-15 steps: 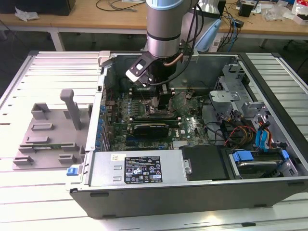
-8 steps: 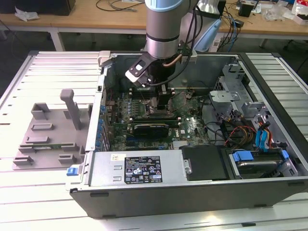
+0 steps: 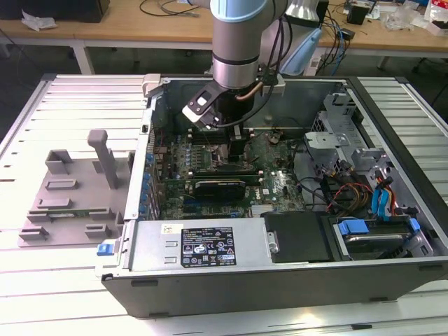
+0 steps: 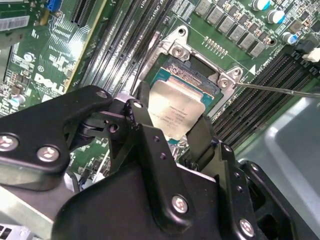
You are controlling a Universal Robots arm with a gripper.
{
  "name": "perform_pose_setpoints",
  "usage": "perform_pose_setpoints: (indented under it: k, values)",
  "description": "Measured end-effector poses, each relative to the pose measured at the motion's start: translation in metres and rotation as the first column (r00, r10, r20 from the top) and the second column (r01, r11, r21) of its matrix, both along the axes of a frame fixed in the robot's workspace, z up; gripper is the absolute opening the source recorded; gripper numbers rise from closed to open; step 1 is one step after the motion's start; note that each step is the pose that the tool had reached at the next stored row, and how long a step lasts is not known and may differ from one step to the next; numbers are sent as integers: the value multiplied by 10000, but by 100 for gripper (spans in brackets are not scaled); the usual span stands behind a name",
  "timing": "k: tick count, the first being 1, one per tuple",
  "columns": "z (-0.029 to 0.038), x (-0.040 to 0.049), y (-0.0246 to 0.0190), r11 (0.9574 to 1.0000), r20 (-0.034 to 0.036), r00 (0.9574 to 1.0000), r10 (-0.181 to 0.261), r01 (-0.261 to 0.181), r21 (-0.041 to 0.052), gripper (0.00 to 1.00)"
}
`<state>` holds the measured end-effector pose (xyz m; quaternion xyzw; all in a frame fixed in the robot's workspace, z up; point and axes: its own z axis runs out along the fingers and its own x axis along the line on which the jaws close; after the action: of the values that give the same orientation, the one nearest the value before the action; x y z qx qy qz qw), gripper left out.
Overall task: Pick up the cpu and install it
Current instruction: 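Place the cpu into insertion slot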
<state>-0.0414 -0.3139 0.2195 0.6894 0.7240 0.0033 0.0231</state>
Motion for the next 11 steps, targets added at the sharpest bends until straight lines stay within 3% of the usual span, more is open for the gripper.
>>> perform_pose_setpoints:
  k: [4, 11]
  values:
    - [-57, 0, 0, 10000, -1, 10000, -69, 69, -1, 54]
    - [-77, 0, 10, 10000, -1, 10000, -71, 71, -1, 54]
